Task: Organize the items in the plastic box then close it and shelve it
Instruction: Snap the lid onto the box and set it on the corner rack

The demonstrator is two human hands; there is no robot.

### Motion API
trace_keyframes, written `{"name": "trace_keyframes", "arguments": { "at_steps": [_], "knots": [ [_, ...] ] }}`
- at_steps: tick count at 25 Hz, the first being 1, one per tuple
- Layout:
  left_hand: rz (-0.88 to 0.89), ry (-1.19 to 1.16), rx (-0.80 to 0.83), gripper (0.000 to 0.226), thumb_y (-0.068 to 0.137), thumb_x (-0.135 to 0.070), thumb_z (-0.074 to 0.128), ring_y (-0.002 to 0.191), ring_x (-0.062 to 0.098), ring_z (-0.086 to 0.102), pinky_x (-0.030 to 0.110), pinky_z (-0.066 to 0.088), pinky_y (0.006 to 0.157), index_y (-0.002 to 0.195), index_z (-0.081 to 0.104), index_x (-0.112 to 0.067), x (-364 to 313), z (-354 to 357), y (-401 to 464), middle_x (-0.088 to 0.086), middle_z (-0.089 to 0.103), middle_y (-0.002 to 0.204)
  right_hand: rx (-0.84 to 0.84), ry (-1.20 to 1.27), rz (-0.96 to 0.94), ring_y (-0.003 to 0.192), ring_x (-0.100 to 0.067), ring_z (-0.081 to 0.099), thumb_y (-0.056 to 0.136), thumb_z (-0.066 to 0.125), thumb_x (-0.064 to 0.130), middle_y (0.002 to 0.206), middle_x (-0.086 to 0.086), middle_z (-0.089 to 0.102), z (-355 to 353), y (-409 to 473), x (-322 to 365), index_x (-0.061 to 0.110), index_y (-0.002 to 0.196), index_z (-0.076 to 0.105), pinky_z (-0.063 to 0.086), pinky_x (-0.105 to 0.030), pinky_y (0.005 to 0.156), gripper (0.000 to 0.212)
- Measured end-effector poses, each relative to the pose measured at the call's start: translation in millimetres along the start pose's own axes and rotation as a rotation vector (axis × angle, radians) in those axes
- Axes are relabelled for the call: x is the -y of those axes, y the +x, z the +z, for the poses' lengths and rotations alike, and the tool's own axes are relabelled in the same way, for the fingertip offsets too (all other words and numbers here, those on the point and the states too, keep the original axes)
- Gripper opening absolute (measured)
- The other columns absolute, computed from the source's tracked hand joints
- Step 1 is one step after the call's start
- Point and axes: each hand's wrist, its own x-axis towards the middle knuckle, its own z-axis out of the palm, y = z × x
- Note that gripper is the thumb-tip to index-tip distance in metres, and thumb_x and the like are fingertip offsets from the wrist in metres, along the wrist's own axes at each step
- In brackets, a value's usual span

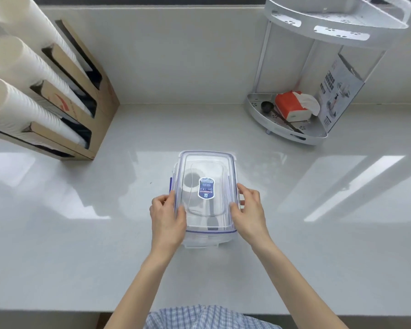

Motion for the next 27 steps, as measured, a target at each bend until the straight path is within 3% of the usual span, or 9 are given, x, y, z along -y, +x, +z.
{"name": "trace_keyframes", "arguments": {
  "at_steps": [6, 9, 14, 17, 20, 23, 27],
  "knots": [
    [0.005, 0.033, 0.046, 0.042, 0.091, -0.009, 0.037, 0.116, 0.029, 0.034, 0.026, 0.027, 0.096, 0.133, 0.038, -0.01, 24.2, -1.5, -8.6, 0.017, 0.039, 0.123, -0.008, -0.091, -0.033, 0.119, -0.029, 0.039, 0.091, 0.039, 0.005, 0.134, -0.007, 0.037, 19.1, -7.2, -3.3, 0.012, 0.137, 0.034, 0.029, -0.022, 0.092, 0.047],
    [0.003, -0.015, 0.052, 0.043, 0.091, -0.012, 0.04, 0.117, 0.027, 0.035, 0.022, 0.025, 0.095, 0.134, 0.037, -0.013, 27.4, -2.0, -7.8, 0.014, 0.038, 0.122, 0.009, -0.098, -0.033, 0.119, -0.03, 0.041, 0.09, 0.039, 0.004, 0.135, -0.008, 0.037, 19.1, -8.2, -4.8, 0.012, 0.137, 0.034, 0.034, -0.028, 0.097, 0.047],
    [-0.043, -0.103, 0.08, 0.045, 0.091, -0.013, 0.043, 0.123, 0.026, 0.039, 0.029, 0.029, 0.102, 0.135, 0.033, -0.012, 31.4, -3.1, -8.1, 0.011, 0.043, 0.128, 0.011, -0.104, 0.017, 0.12, -0.027, 0.043, 0.091, 0.042, 0.009, 0.135, -0.01, 0.037, 19.1, -9.1, -6.7, 0.011, 0.136, 0.034, 0.035, -0.032, 0.102, 0.046],
    [-0.069, -0.143, 0.081, 0.042, 0.089, -0.013, 0.047, 0.116, 0.026, 0.045, 0.03, 0.036, 0.093, 0.13, 0.039, -0.01, 30.6, -6.1, -4.4, 0.005, 0.05, 0.117, 0.01, -0.088, 0.113, 0.107, -0.023, 0.048, 0.092, 0.044, 0.018, 0.128, -0.013, 0.045, 17.7, -9.1, -7.0, 0.012, 0.135, 0.036, 0.035, -0.028, 0.093, 0.045],
    [-0.161, -0.219, 0.146, 0.041, 0.088, -0.015, 0.05, 0.1, 0.023, 0.051, 0.033, 0.042, 0.088, 0.128, 0.042, -0.013, 32.9, -10.3, 0.8, 0.008, 0.051, 0.12, 0.018, -0.089, 0.148, 0.103, -0.024, 0.05, 0.091, 0.046, 0.021, 0.121, -0.014, 0.051, 16.3, -8.5, -7.4, 0.012, 0.133, 0.038, 0.038, -0.031, 0.092, 0.044],
    [-0.245, -0.342, 0.194, 0.035, 0.087, -0.016, 0.054, 0.08, 0.013, 0.052, 0.02, 0.042, 0.067, 0.121, 0.047, -0.009, 35.9, -14.3, 2.4, 0.006, 0.053, 0.105, 0.018, -0.096, 0.158, 0.108, -0.025, 0.05, 0.092, 0.046, 0.022, 0.122, -0.014, 0.051, 17.5, -8.8, -7.9, 0.009, 0.132, 0.04, 0.038, -0.031, 0.094, 0.042],
    [-0.293, -0.455, 0.243, 0.029, 0.086, -0.013, 0.055, 0.073, 0.01, 0.051, 0.008, 0.041, 0.055, 0.113, 0.055, -0.003, 40.4, -16.7, 6.6, 0.004, 0.057, 0.087, 0.025, -0.086, 0.167, 0.103, -0.025, 0.051, 0.092, 0.046, 0.022, 0.117, -0.015, 0.053, 18.0, -5.8, -10.1, 0.008, 0.129, 0.044, 0.036, -0.027, 0.086, 0.04]
  ]
}}
